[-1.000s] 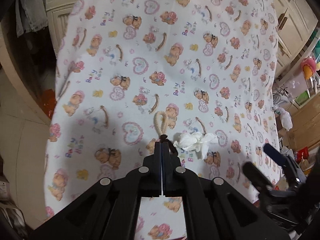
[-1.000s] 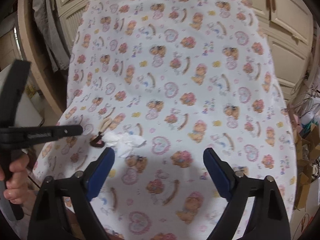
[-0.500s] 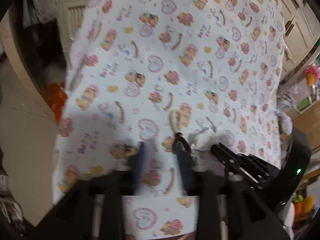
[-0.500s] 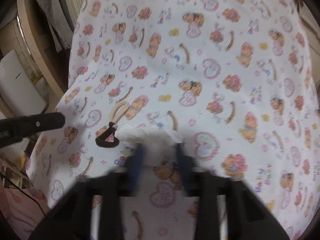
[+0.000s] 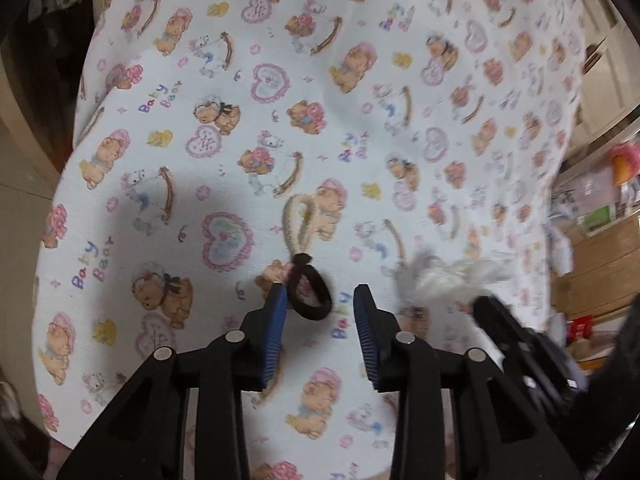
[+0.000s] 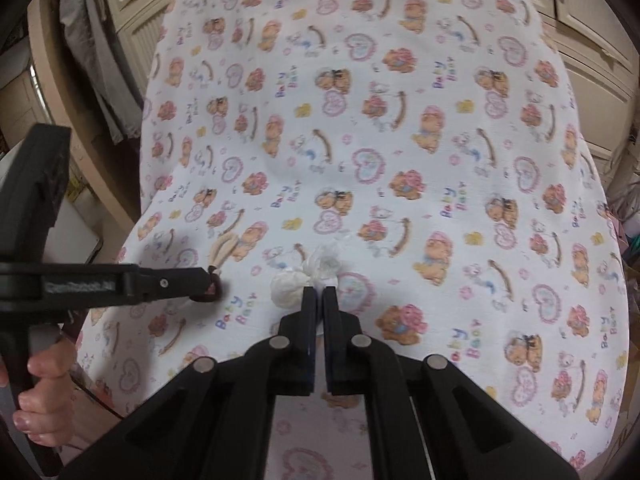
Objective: Collect trash
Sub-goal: 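Grasp the beige rope loop with the left tool while the right tool grasps the white tissue, then lift the rope loop and tissue and carry them down over the wastebasket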
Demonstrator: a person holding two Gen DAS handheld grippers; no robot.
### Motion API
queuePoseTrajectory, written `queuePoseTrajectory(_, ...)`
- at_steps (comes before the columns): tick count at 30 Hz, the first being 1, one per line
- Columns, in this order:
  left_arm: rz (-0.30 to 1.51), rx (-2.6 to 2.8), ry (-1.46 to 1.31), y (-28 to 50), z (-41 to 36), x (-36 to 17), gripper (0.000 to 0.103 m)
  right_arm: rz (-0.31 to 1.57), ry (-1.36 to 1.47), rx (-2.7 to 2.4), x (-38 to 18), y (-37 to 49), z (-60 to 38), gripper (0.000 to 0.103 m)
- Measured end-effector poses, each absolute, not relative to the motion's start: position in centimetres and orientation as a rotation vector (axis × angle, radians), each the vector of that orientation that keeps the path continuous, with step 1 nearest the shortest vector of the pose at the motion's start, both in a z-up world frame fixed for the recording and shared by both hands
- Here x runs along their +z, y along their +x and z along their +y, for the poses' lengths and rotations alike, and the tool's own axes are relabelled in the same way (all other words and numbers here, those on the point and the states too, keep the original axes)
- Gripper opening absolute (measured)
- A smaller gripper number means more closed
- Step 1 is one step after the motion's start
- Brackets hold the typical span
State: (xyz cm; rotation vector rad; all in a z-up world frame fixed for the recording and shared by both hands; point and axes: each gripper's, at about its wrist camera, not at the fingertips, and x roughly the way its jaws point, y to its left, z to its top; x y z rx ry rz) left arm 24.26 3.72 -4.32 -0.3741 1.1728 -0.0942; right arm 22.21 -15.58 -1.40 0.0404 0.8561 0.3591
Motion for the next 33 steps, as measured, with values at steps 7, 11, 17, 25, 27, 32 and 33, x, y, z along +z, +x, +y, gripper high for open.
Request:
queuePoseTrajectory(7,1.177,-0.077,-0.329,24.4,2.9,-5.1,0.006,0.836,-0.005,0.370,-1.1,21.4,-15.7,0.003)
queuePoseTrajectory(11,1.139,-0.102,-0.329,23.8,3.4,-4.0,0.006,0.807,0.004,0.364,-0.3,20.8,-16.1,0.003)
queuePoseTrajectory(17,1.090,-0.124,-0.308,22.2,4.3,-2.1,0.006,0.795,0.033,0.379,0.0,20.6,-16.7,0.003)
queuePoseTrajectory(25,0.989,-0.105,-0.229,18.7,5.2,0.8,0.006,0.768,0.043,0.383,0.5,19.7,-16.5,0.003)
queuePoseTrajectory(27,0.965,-0.108,-0.229,17.9,5.5,1.4,0.006,0.743,0.051,0.394,1.1,19.0,-16.5,0.003)
queuePoseTrajectory(32,0.929,-0.109,-0.199,16.8,5.4,2.5,0.006,0.720,0.051,0.415,1.9,17.5,-16.3,0.003)
queuePoseTrajectory(33,0.920,-0.128,-0.190,16.2,5.0,3.2,0.006,0.716,0.056,0.420,2.0,17.1,-16.3,0.003)
